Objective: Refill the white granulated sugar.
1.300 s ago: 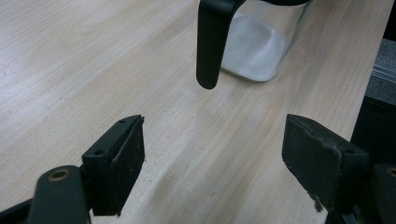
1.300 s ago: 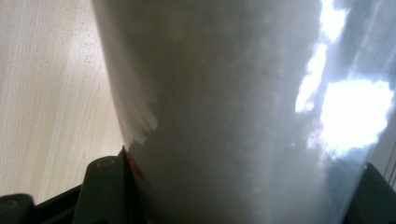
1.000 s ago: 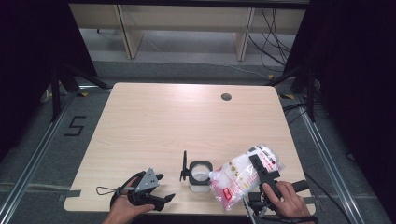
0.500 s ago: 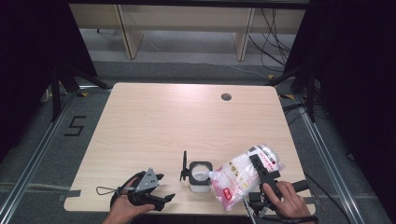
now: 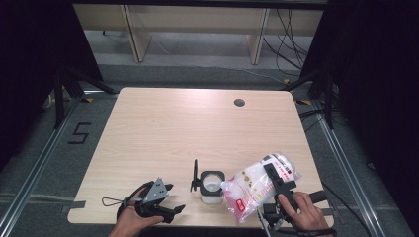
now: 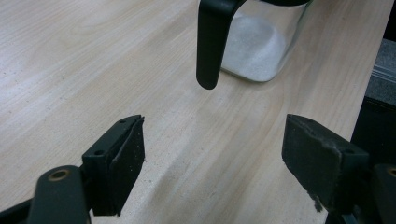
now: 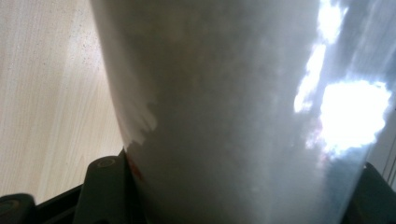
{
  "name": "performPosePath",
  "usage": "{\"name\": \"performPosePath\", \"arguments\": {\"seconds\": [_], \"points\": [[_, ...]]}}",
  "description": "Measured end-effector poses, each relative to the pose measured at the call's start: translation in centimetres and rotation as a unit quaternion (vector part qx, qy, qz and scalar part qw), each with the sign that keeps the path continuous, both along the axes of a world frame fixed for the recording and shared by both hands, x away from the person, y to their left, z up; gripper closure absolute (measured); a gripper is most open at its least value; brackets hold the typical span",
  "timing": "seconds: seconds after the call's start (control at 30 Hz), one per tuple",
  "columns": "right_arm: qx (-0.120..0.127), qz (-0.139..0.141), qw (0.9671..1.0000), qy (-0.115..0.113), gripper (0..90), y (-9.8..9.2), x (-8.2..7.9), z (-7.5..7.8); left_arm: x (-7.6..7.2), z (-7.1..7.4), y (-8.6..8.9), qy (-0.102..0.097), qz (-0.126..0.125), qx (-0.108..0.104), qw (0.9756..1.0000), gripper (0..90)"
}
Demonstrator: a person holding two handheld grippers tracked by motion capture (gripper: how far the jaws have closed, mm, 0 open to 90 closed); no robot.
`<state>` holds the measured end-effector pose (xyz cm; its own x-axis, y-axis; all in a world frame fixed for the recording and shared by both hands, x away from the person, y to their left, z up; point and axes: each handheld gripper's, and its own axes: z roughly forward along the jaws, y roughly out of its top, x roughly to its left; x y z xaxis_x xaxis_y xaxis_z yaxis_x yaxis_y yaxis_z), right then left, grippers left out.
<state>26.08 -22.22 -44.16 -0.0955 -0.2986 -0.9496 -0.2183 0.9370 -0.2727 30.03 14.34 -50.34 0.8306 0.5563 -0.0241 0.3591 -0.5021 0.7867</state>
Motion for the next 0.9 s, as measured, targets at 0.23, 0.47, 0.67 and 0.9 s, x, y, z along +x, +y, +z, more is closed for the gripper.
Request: {"name": "performPosePath", "arguments": {"seconds": [0.23, 0.47, 0.67, 0.9], "points": [[-0.001, 0.008, 0.9999, -0.012, 40.7, 0.06, 0.01, 0.1, 0.0, 0.01, 0.01, -0.001, 0.0, 0.001, 1.0, 20.8], [-0.001, 0.006, 1.0, -0.005, 40.6, 0.05, -0.01, 0.04, 0.04, -0.04, 0.02, -0.01, 0.004, 0.005, 0.9999, 20.8], [-0.007, 0.007, 0.9999, -0.011, 40.7, 0.02, 0.01, 0.1, 0.0, 0.0, 0.0, 0.0, 0.0, 0.0, 1.0, 20.8], [0.001, 0.002, 1.0, -0.008, 40.7, 0.09, -0.11, -0.13, 0.04, -0.04, 0.01, -0.011, 0.004, 0.006, 0.9999, 20.8]]}}
